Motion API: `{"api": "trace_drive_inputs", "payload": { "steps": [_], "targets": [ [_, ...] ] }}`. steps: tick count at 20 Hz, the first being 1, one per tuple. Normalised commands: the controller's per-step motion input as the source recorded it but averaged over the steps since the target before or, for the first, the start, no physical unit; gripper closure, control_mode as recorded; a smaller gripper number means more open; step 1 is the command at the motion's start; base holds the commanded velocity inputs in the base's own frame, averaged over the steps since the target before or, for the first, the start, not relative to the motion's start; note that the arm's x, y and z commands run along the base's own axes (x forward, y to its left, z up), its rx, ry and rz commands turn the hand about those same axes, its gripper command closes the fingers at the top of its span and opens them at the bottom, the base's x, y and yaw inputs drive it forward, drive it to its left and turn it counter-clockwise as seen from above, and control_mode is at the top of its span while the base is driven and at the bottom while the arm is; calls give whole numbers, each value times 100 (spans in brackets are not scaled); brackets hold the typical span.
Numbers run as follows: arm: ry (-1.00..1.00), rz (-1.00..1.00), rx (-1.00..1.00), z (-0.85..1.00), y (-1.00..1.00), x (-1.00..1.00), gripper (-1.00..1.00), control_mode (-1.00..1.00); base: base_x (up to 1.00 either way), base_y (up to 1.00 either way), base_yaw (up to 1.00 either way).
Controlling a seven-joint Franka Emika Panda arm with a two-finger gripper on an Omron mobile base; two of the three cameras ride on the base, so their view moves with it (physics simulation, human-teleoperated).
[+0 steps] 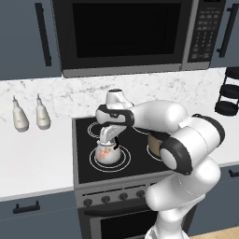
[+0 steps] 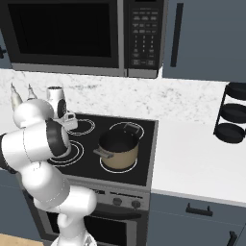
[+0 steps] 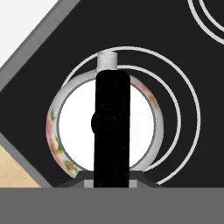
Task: Pick the kettle from the counter and place it on a stove burner. Then turn the burner on.
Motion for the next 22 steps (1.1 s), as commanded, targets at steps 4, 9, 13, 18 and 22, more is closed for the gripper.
{"api": "trace_drive_inputs", "payload": {
  "steps": [4,9,13,18,22],
  "targets": [
    [0,-5,0,2,-2,0,100,-100,0,0,0],
    [0,-1,-1,17,0,0,100,-100,0,0,0],
    [0,-2,-2,11,-1,0,100,-100,0,0,0],
    [0,-5,-1,-1,-5,-2,100,-100,0,0,0],
    [0,-1,0,-22,0,9,100,-100,0,0,0]
  ]
}}
